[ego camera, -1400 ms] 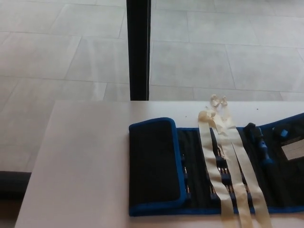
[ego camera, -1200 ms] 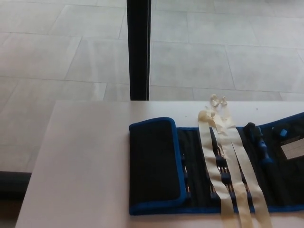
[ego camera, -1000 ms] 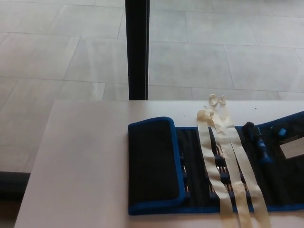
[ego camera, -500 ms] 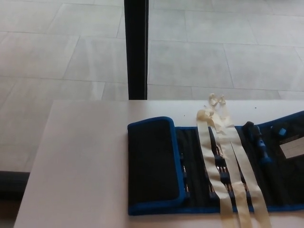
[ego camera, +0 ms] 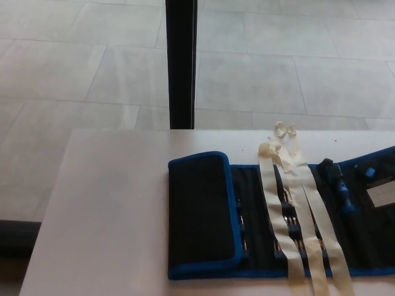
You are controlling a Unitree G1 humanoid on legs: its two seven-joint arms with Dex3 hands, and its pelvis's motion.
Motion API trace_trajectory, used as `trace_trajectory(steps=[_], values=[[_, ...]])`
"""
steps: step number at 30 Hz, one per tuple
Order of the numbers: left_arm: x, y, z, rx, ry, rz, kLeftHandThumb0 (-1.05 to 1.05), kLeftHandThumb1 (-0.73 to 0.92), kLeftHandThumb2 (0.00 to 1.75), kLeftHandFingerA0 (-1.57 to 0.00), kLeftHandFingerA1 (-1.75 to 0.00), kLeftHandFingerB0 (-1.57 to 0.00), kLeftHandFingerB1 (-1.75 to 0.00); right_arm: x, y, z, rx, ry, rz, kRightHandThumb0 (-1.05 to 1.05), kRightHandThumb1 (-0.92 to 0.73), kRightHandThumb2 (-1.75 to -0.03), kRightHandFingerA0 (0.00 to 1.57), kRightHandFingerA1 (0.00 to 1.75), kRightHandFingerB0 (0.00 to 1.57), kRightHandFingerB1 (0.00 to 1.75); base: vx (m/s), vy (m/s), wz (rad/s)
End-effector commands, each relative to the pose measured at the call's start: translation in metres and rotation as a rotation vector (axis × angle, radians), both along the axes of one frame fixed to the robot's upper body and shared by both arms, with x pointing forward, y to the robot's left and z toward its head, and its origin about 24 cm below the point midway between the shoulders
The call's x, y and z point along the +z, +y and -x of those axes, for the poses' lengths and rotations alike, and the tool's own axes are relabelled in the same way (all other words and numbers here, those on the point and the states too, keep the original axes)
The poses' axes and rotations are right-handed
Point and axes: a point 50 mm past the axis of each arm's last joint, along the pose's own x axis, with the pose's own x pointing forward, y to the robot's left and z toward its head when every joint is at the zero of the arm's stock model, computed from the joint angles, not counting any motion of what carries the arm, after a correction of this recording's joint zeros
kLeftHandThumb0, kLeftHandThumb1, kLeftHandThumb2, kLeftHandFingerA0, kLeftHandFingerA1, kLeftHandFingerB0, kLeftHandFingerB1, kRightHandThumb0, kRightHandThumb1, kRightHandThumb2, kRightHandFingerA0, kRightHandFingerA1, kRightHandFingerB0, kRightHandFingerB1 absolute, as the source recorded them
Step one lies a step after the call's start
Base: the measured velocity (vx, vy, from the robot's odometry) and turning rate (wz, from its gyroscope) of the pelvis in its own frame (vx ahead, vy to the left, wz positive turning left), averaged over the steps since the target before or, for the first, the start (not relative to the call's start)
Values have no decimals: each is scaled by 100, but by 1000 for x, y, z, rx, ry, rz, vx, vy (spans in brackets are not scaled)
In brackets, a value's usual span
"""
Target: The robot uses its right hand to lift an edge of the toolkit kept in middle of the desk and make one fold in it
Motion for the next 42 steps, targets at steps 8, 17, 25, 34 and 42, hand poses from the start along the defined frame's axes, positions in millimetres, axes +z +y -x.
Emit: trace_trajectory(steps=[8, 17, 25, 34, 42], values=[[7, 10, 8, 28, 5, -25, -80, 73, 113, -53, -69, -41, -59, -66, 41, -8, 303, 284, -7, -63, -70, -62, 45, 46, 34, 37, 0, 0, 0], [7, 10, 9, 30, 13, -26, -82, 73, 113, -53, -68, -41, -59, -93, 46, -2, 405, 489, 60, -59, -76, -63, 51, 47, 35, 36, 0, 0, 0], [10, 11, 6, 16, 19, -41, -84, 92, 73, -57, -63, -44, -50, -104, 49, -1, 513, 628, 107, -58, -73, -62, 44, 47, 36, 39, 0, 0, 0], [11, 13, 9, 11, 14, -37, -84, 92, 72, -54, -63, -42, -50, -112, 54, -6, 524, 669, 98, -55, -69, -61, 50, 50, 41, 41, 0, 0, 0], [12, 13, 9, -6, 35, -55, -84, 92, 72, -54, -64, -42, -50, -99, 64, -25, 606, 659, 108, -51, -70, -61, 47, 48, 38, 40, 0, 0, 0]])
